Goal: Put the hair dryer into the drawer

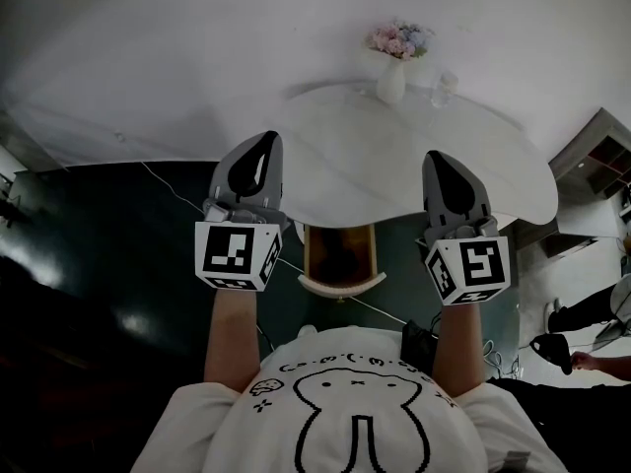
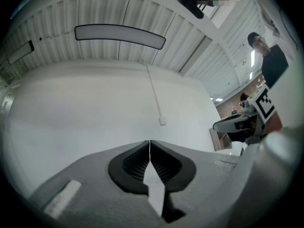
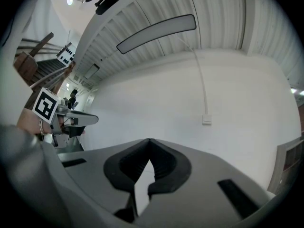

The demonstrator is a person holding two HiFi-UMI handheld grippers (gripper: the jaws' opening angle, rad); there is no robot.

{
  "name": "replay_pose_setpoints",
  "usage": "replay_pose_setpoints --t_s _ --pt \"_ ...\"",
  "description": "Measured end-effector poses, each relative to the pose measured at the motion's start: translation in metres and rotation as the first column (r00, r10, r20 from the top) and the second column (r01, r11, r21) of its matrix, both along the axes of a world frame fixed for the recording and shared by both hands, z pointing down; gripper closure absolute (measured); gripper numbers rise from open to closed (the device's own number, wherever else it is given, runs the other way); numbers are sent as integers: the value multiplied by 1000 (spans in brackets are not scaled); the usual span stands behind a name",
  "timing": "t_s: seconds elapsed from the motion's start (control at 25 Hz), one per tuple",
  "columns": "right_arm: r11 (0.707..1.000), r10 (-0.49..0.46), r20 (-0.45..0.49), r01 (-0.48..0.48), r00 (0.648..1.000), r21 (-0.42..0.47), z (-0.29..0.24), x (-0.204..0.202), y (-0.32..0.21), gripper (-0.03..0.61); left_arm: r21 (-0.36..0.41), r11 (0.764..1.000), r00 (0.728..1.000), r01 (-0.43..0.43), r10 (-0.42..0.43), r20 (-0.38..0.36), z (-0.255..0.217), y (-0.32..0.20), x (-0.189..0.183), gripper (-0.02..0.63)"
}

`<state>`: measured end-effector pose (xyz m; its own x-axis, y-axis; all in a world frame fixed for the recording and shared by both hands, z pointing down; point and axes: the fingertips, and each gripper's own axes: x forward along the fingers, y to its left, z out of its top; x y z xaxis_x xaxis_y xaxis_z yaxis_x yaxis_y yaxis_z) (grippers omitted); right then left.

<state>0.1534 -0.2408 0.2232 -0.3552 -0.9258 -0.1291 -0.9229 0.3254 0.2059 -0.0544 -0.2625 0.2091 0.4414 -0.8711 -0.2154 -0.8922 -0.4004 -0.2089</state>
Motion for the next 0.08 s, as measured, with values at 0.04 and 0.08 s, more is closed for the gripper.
replay_pose_setpoints --t_s 0.04,0.08 --pt "1000 0 -1 0 1000 -1 0 0 0 579 0 1000 1000 0 0 -1 0 0 0 597" --pt "1000 0 -2 0 1000 -1 1 -1 -1 578 -1 1000 1000 0 0 -1 0 -1 0 597"
